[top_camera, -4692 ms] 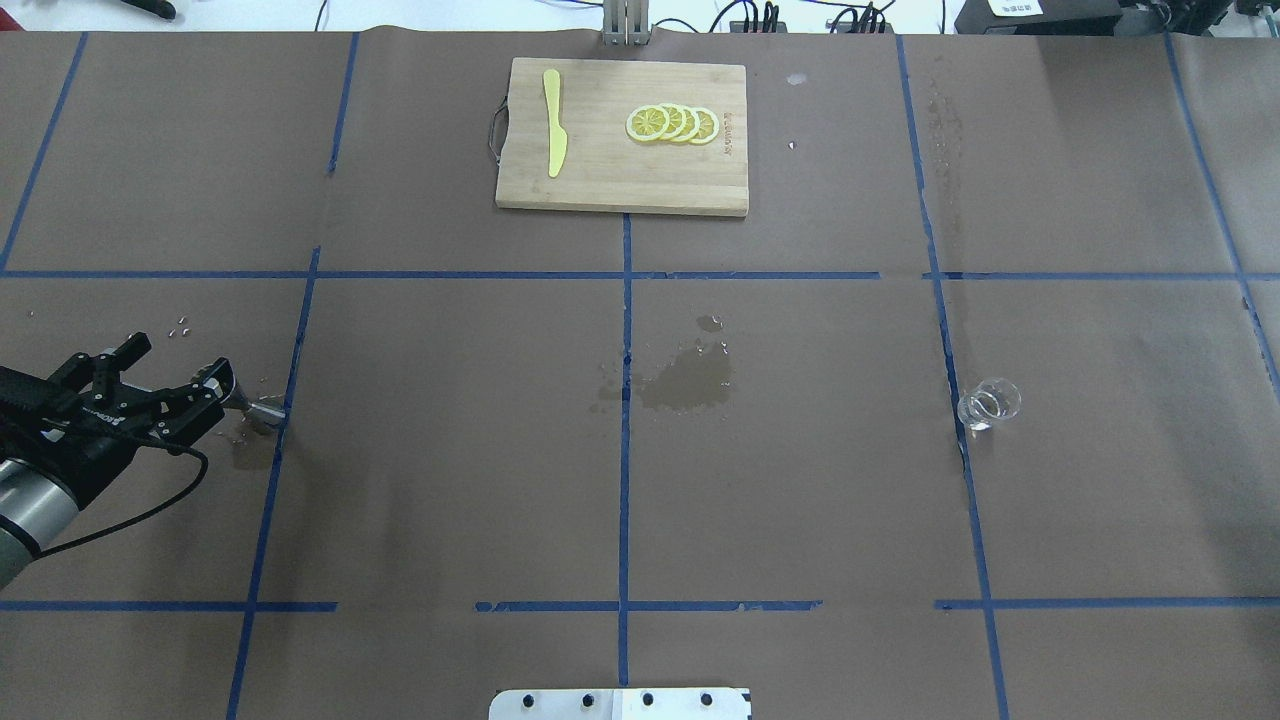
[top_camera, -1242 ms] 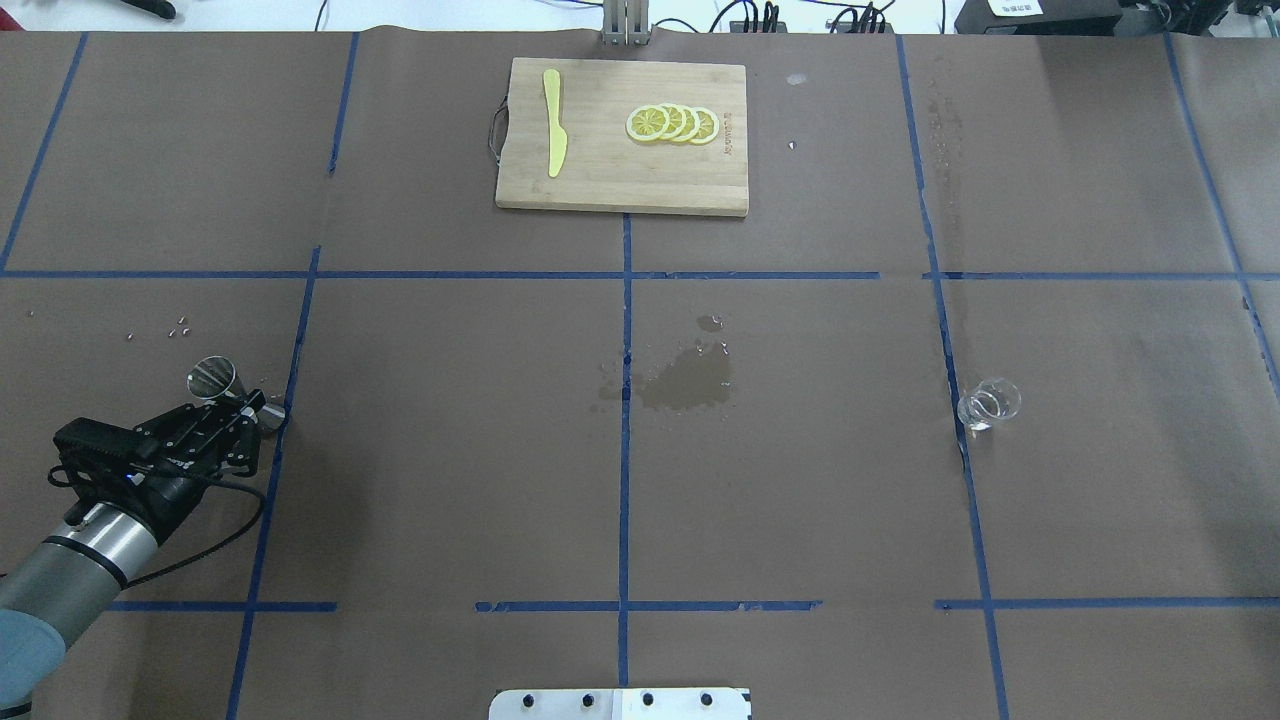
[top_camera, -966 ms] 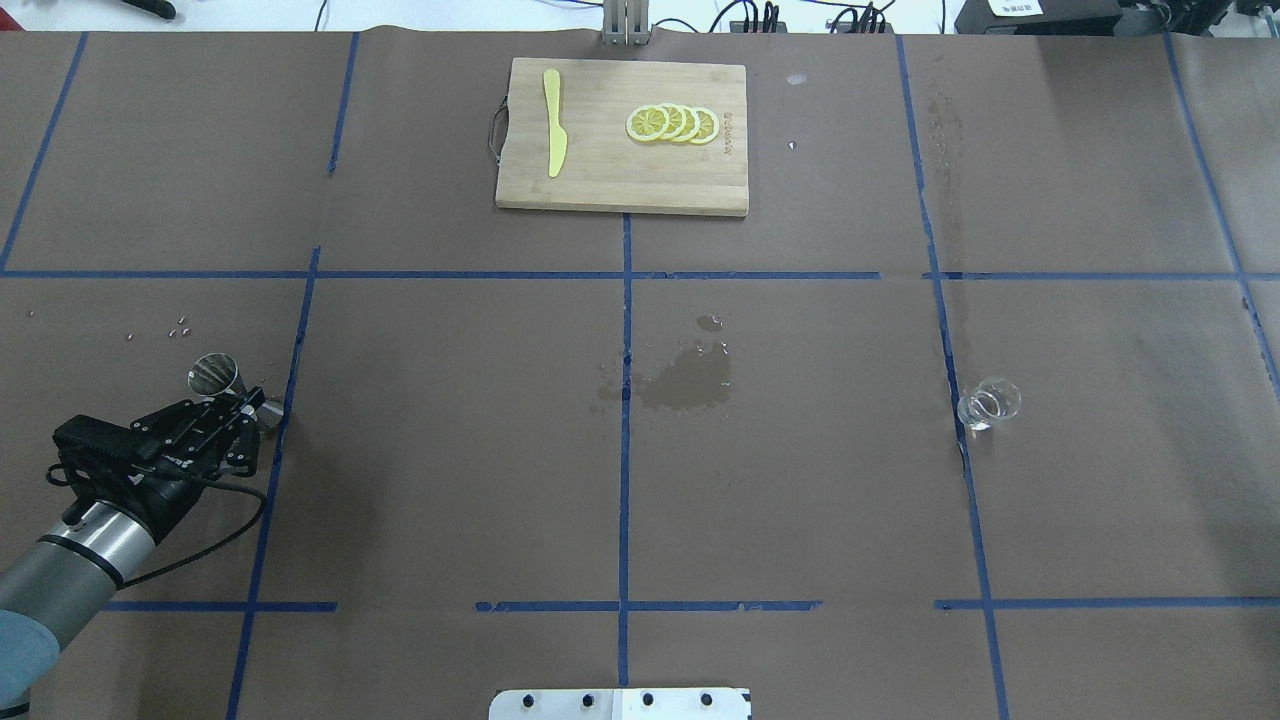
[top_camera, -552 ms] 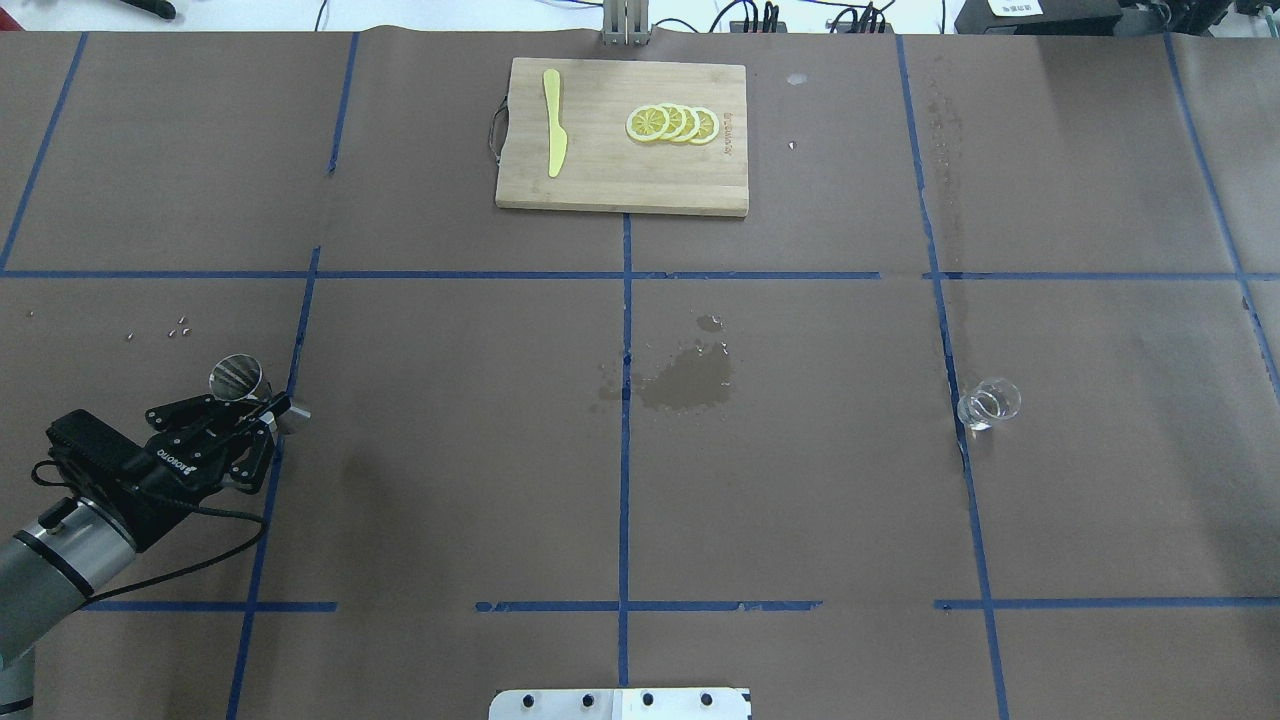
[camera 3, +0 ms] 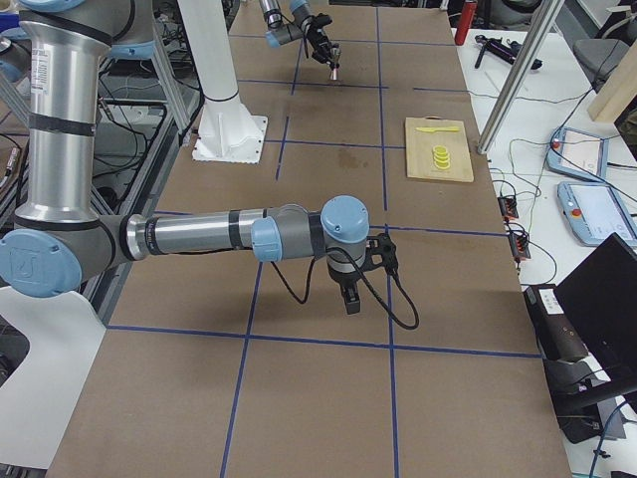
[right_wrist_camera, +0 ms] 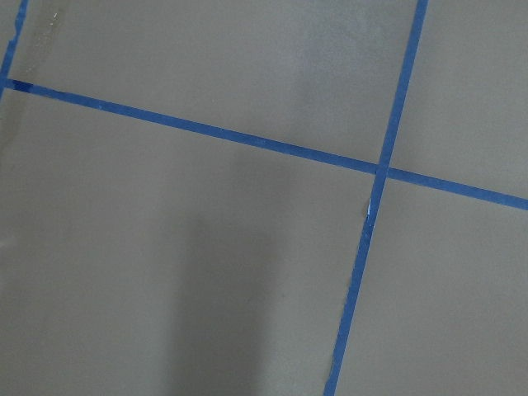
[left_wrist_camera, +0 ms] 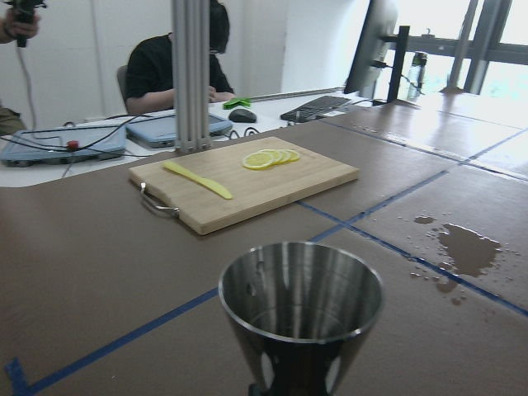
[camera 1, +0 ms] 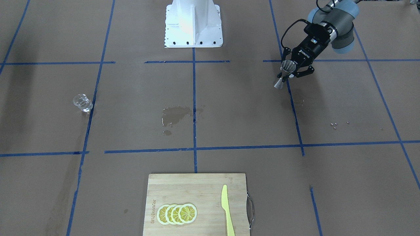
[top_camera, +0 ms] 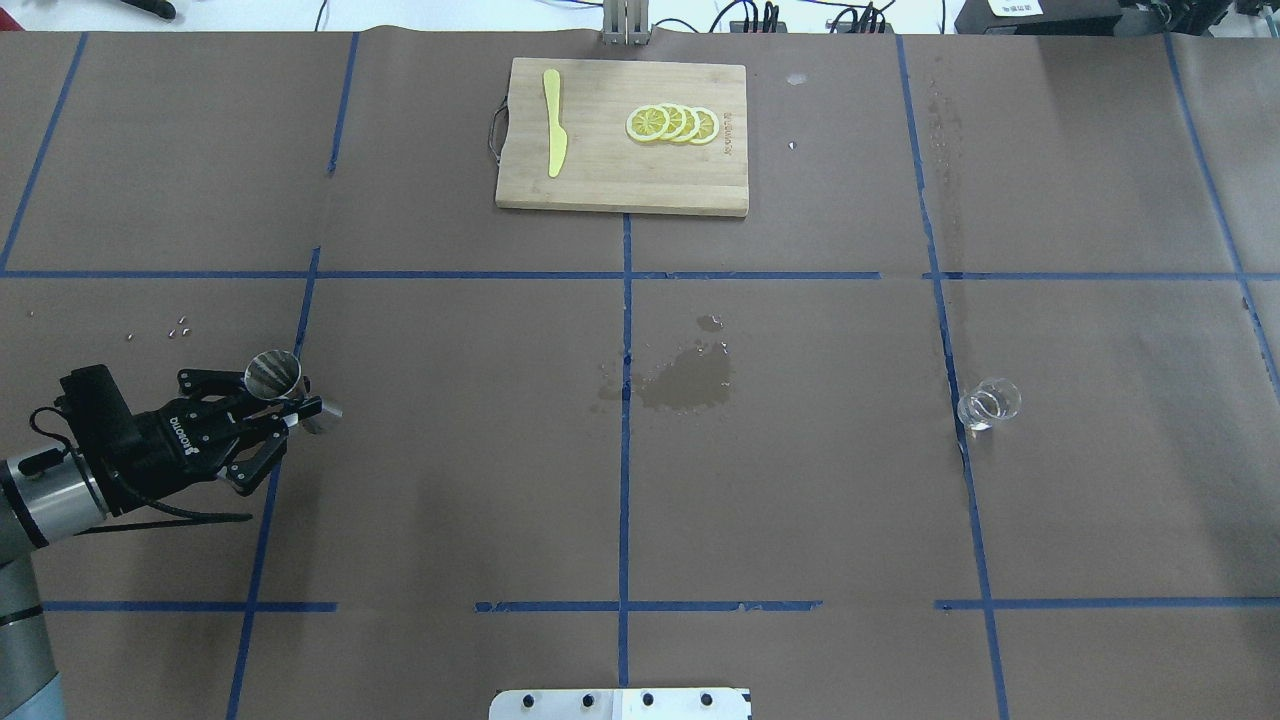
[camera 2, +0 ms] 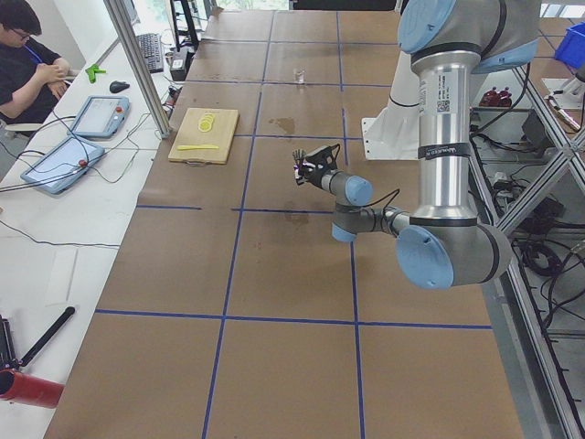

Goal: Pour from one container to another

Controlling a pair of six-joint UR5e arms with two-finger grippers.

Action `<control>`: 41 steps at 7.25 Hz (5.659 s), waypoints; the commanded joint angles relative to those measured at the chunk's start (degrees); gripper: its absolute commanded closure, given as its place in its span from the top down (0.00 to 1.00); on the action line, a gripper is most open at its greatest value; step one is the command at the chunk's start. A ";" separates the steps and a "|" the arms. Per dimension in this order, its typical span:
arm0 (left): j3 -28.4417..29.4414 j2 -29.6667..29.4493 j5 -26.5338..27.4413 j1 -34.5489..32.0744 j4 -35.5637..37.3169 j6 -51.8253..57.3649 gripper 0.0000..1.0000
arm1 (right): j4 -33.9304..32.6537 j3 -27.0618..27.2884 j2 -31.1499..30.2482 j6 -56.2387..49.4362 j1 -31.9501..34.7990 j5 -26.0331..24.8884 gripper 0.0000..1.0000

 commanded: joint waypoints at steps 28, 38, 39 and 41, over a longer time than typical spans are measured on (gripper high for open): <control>11.38 -31.67 -26.06 -8.12 23.32 14.26 0.00 | 57.83 -1.98 -5.32 75.52 -81.15 -107.40 1.00; 11.38 -31.67 -25.97 -8.12 23.32 14.17 0.00 | 60.99 -15.27 1.54 75.09 -82.38 -113.39 0.92; 11.30 -31.67 -26.05 -8.03 23.23 14.17 0.00 | 61.95 -15.53 1.54 74.83 -82.38 -113.39 0.75; 11.30 -31.67 -26.06 -8.12 23.23 14.17 0.00 | 62.05 -15.54 1.72 74.65 -82.38 -113.39 0.58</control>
